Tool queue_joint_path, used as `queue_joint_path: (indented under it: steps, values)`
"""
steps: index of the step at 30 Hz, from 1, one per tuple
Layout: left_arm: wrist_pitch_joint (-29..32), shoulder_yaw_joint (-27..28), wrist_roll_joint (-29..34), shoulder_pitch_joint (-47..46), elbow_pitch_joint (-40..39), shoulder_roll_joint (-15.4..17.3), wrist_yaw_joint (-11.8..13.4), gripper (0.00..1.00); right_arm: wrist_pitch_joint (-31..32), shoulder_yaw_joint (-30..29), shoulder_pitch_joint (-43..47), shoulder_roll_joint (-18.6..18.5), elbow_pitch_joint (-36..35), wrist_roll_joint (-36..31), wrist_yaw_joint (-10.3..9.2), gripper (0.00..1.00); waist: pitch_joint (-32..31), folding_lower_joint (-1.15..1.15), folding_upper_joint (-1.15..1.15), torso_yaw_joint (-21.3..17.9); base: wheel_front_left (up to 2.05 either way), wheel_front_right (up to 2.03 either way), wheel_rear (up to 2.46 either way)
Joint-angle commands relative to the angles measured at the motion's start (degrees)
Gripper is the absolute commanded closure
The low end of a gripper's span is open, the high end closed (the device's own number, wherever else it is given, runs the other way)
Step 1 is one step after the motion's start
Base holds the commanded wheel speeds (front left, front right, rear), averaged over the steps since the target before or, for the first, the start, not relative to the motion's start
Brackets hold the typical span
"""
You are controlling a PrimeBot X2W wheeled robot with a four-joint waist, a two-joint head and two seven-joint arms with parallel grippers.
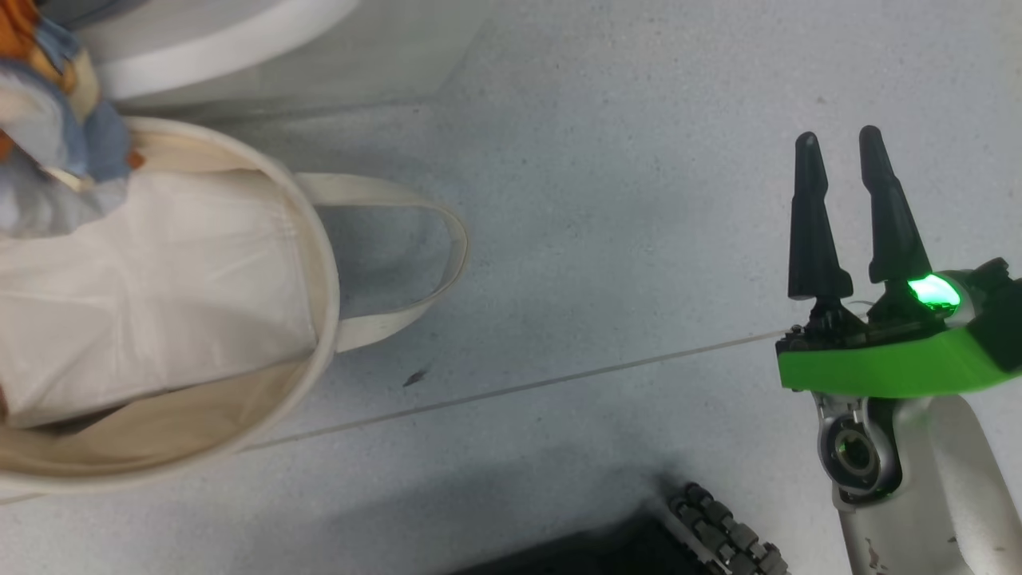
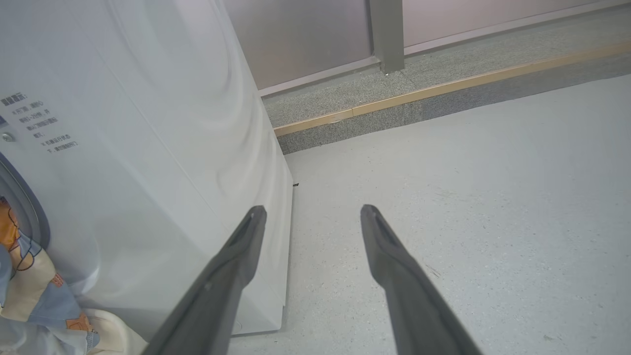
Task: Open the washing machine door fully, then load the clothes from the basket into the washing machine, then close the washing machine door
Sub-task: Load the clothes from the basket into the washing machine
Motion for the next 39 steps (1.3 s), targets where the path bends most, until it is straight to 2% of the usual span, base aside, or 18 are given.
queue_joint_path:
  steps: [1,16,18,21,25,26,27,31,39]
  values:
    - [-1.31,0.66,-0.5,-4.33,-0.55,3.05,0.08,1.0,-0.7,0.8,0.44,-0.05,-2.13,0.28,0.06,0.0,0.75,-0.01,0.0,-0.09,0.0,0.0,0.0]
    - [-11.55,-5.04,-1.31,-16.37,-1.87,4.99,0.08,1.0,-0.71,1.42,0.62,-0.05,-2.63,0.17,0.06,0.0,2.78,-0.01,0.0,-0.66,0.0,0.0,0.0]
    - [-11.96,-3.87,-0.93,-17.68,-3.41,5.5,0.08,1.0,-0.71,1.63,0.57,-0.05,-2.6,0.13,0.06,0.0,2.96,-0.01,0.0,-0.68,0.0,0.0,0.0]
    - [-12.02,1.57,1.78,-18.31,-6.93,6.38,0.08,1.0,-0.71,1.7,0.25,-0.05,-2.52,0.25,0.06,0.0,3.37,-0.01,0.0,-0.7,0.0,0.0,0.0]
    - [-12.04,5.96,4.3,-13.51,-6.57,5.4,0.08,1.0,-0.71,1.93,-0.18,-0.05,-1.87,0.02,0.06,0.0,2.7,-0.01,0.0,-0.39,0.0,0.0,0.0]
    - [-12.04,6.29,4.35,-12.31,-5.49,4.95,0.08,0.05,-0.71,2.0,-0.21,-0.05,-1.7,-0.04,0.06,0.0,2.4,-0.01,0.0,-0.29,0.0,0.0,0.0]
    - [-12.04,6.11,4.42,-11.13,-4.14,4.49,0.08,0.0,-0.71,2.02,-0.2,-0.05,-1.51,-0.13,0.06,0.0,2.04,-0.01,0.0,-0.13,0.0,0.0,0.0]
    - [-11.39,2.41,4.19,-8.22,2.08,2.5,0.08,0.0,-0.71,1.94,-0.04,-0.05,-0.77,-0.71,0.06,0.0,0.58,-0.01,0.0,0.51,0.0,0.0,0.0]
    - [-2.97,-4.1,1.01,-3.37,8.6,-0.18,0.08,0.0,-0.71,2.19,-0.23,-0.05,1.03,-1.96,0.06,0.0,-4.04,-0.01,0.0,2.47,0.0,0.0,0.0]
